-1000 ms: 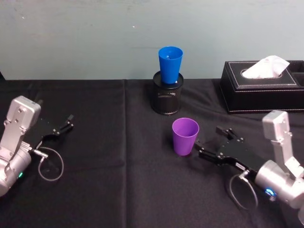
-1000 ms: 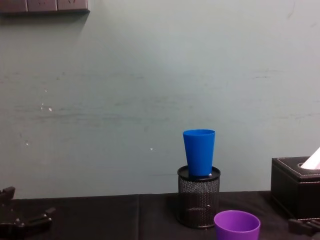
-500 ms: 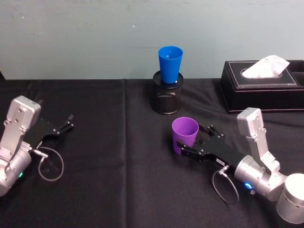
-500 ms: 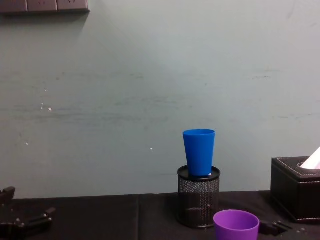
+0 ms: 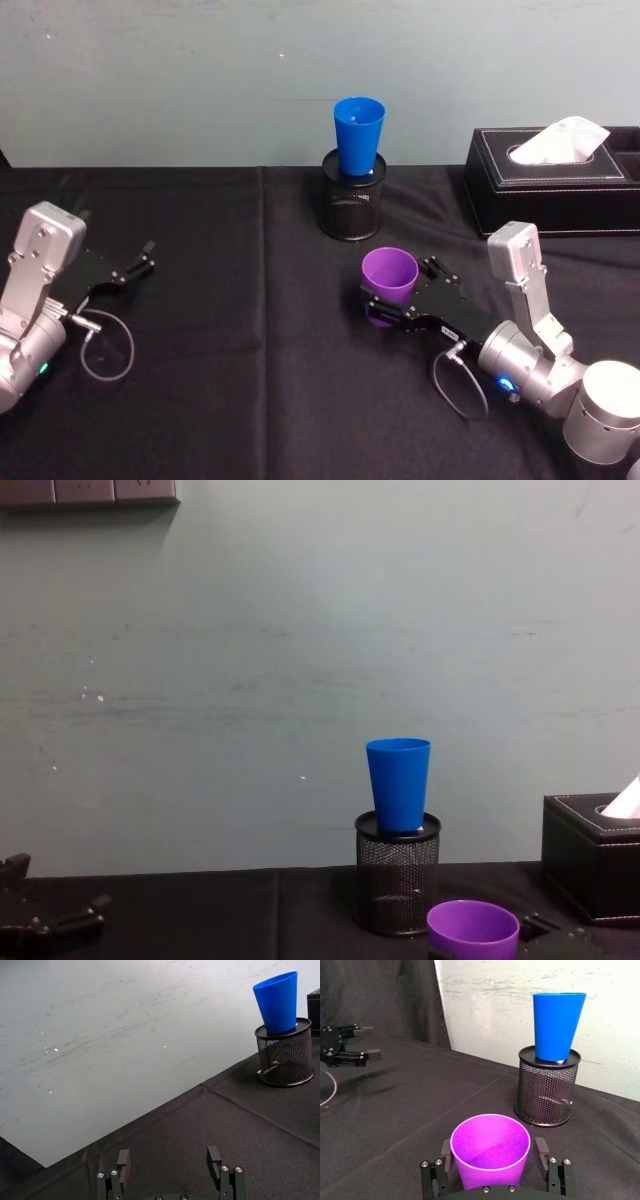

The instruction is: Pick up one cup with a gripper and tap it against the other cup.

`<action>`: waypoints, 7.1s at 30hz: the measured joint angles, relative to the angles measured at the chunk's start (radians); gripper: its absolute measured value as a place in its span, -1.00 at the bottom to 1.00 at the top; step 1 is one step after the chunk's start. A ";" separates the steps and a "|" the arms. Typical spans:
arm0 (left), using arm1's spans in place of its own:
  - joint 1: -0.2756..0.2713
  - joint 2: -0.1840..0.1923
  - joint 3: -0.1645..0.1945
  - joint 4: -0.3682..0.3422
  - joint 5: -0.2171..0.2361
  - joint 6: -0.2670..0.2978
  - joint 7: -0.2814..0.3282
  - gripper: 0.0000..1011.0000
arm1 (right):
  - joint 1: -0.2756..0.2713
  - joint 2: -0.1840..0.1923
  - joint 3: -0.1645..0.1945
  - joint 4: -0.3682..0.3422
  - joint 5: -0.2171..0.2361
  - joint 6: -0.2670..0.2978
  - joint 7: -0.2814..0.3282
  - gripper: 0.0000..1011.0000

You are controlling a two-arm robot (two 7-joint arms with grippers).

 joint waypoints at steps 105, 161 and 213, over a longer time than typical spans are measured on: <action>0.000 0.000 0.000 0.000 0.000 0.000 0.000 0.98 | -0.077 0.041 0.107 -0.349 -0.060 0.189 -0.035 0.45; 0.000 0.000 0.000 0.000 0.000 0.000 0.000 0.98 | 0.071 -0.075 0.082 -0.209 -0.159 0.335 -0.139 0.45; 0.000 0.000 0.000 0.000 0.000 0.000 0.000 0.98 | 0.232 -0.224 0.113 0.034 -0.235 0.313 -0.153 0.45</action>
